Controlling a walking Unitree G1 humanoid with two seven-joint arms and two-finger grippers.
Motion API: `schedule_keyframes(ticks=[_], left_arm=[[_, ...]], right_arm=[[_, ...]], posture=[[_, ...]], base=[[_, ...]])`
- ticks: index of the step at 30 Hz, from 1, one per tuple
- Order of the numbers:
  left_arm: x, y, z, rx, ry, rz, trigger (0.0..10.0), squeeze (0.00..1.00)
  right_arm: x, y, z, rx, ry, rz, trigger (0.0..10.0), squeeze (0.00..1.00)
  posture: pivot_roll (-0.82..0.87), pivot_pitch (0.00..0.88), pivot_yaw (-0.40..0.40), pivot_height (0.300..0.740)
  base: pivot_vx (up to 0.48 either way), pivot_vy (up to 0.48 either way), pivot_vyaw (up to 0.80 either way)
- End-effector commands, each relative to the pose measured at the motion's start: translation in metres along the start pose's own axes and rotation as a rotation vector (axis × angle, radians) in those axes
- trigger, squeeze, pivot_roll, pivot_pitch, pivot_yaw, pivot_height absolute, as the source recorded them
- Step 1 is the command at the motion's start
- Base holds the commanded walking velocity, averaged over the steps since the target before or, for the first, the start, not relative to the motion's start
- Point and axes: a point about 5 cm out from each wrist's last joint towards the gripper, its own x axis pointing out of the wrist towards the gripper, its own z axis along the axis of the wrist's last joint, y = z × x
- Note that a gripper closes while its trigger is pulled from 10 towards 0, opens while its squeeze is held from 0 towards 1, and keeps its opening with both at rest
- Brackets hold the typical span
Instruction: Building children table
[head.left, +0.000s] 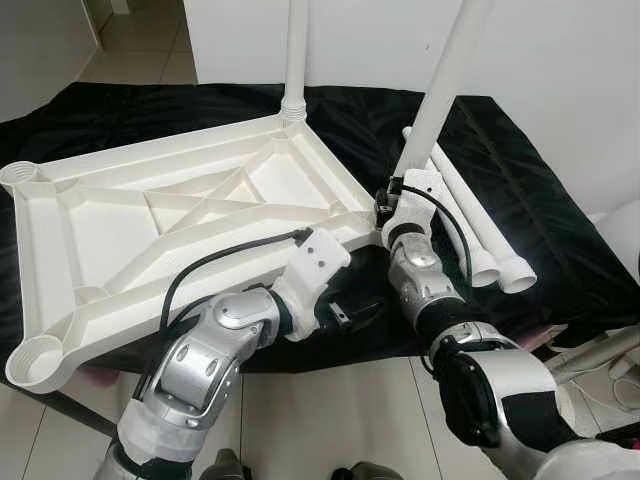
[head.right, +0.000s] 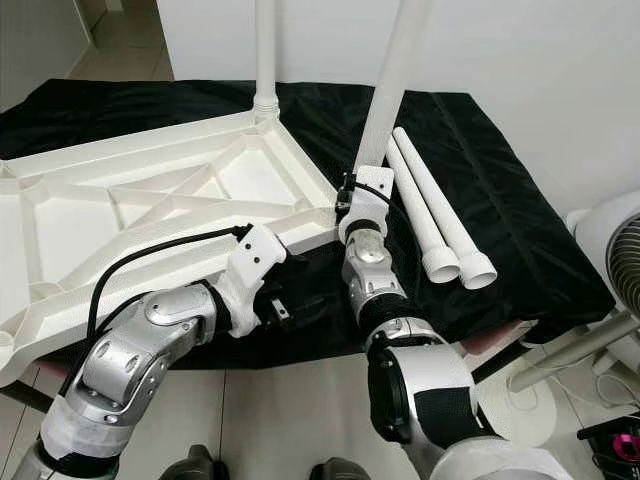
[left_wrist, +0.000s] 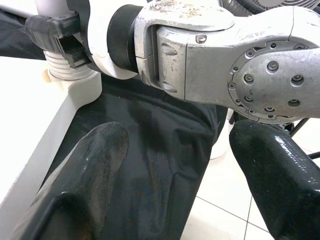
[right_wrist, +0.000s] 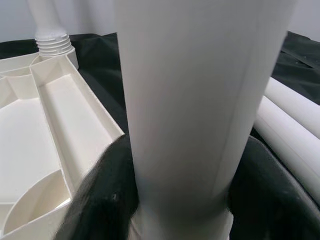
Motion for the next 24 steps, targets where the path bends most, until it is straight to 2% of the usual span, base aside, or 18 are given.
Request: schedule_keyframes(ticks=[1,7,10,12,16,17,18,20,24], left_arm=[[0.000,0.002,0.000,0.010,0.007,0.071,10.0,0.00],[-0.001,0.002,-0.001,0.009,0.007,0.082,10.0,0.00],[-0.001,0.002,-0.001,0.009,0.007,0.082,10.0,0.00],[-0.001,0.004,-0.001,0.010,0.008,0.099,10.0,0.00],[-0.001,0.008,-0.001,0.011,0.008,0.126,10.0,0.00],[-0.001,0.012,0.000,0.013,0.006,0.147,10.0,0.00],[-0.001,0.016,0.000,0.011,0.005,0.171,10.0,0.00],[-0.001,0.026,0.003,0.016,-0.005,0.226,10.0,0.00],[-0.001,0.034,0.006,0.015,-0.017,0.267,10.0,0.00]], right_arm=[[-0.003,-0.009,-0.009,0.025,0.037,-0.028,10.0,1.00],[-0.003,-0.014,-0.001,0.013,-0.046,0.013,10.0,1.00],[-0.003,-0.014,-0.001,0.013,-0.046,0.013,10.0,1.00],[-0.004,-0.019,0.004,0.017,-0.093,0.039,10.0,1.00],[-0.006,-0.020,0.003,0.023,-0.100,0.069,10.0,1.00],[-0.009,-0.020,0.000,0.040,-0.096,0.102,10.0,0.11],[-0.012,-0.019,-0.003,0.046,-0.098,0.137,10.0,0.00],[-0.021,-0.017,-0.010,0.059,-0.099,0.186,10.0,0.00],[-0.028,-0.017,-0.016,0.070,-0.102,0.211,10.0,0.00]], posture=[[-0.01,0.023,-0.054,0.740],[-0.01,0.027,-0.056,0.740],[-0.01,0.027,-0.056,0.740],[-0.01,0.030,-0.056,0.740],[-0.01,0.038,-0.053,0.740],[-0.02,0.045,-0.050,0.740],[-0.02,0.051,-0.044,0.740],[-0.03,0.057,-0.039,0.740],[-0.03,0.061,-0.036,0.740]], base=[[0.000,0.000,0.00],[0.000,0.000,0.00],[0.000,0.000,0.00],[0.000,0.000,0.00],[0.000,0.000,0.00],[0.000,0.000,0.00],[0.000,0.000,0.00],[0.000,0.000,0.00],[0.000,0.000,0.00]])
